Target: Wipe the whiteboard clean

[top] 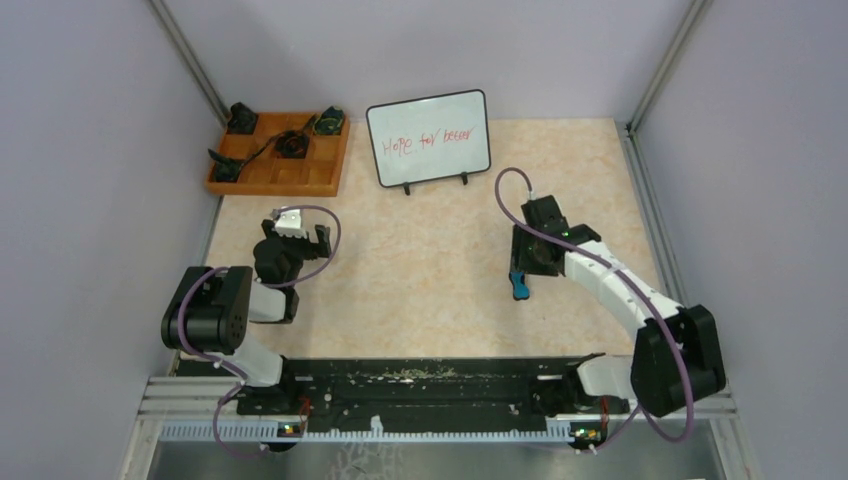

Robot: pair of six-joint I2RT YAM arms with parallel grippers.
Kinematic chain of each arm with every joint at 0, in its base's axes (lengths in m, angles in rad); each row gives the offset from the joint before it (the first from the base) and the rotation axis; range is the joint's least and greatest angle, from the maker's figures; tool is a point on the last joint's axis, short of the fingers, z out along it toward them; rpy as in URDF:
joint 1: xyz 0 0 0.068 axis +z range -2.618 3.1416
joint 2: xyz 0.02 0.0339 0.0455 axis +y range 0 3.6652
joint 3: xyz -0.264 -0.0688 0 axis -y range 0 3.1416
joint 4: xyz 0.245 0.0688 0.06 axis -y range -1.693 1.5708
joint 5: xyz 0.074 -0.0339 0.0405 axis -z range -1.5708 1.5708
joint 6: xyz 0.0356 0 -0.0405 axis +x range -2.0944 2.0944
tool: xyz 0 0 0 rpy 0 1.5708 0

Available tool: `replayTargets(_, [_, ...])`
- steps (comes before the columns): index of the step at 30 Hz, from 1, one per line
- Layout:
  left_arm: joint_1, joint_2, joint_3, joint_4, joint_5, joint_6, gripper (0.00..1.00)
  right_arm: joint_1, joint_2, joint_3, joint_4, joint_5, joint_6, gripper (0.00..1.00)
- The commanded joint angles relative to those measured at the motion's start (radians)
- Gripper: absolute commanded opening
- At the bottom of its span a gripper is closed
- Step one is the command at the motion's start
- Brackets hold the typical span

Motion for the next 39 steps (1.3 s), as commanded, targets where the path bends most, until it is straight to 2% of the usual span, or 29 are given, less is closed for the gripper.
replayTargets(1, [-0.001, 0.009, 0.0, 0.043, -0.001, -0.002, 0.98, 0.021, 0.07, 0.005, 0.086, -0.038, -0.013, 0.53])
replayTargets(12, [-0.001, 0.009, -0.001, 0.042, -0.001, -0.001, 0.98, 0.022, 0.189, -0.042, 0.178, -0.035, -0.013, 0.51])
replayTargets(19, [-0.001, 0.009, 0.0, 0.043, -0.001, -0.001, 0.98, 0.022, 0.233, -0.039, 0.195, -0.044, -0.016, 0.42])
replayTargets(26, [0.0, 0.009, 0.0, 0.042, -0.001, -0.002, 0.98, 0.022, 0.232, -0.055, 0.197, -0.042, -0.012, 0.38])
replayTargets(39, [0.0, 0.009, 0.0, 0.042, -0.001, -0.002, 0.98, 0.022, 0.152, -0.078, 0.147, -0.022, 0.011, 0.44])
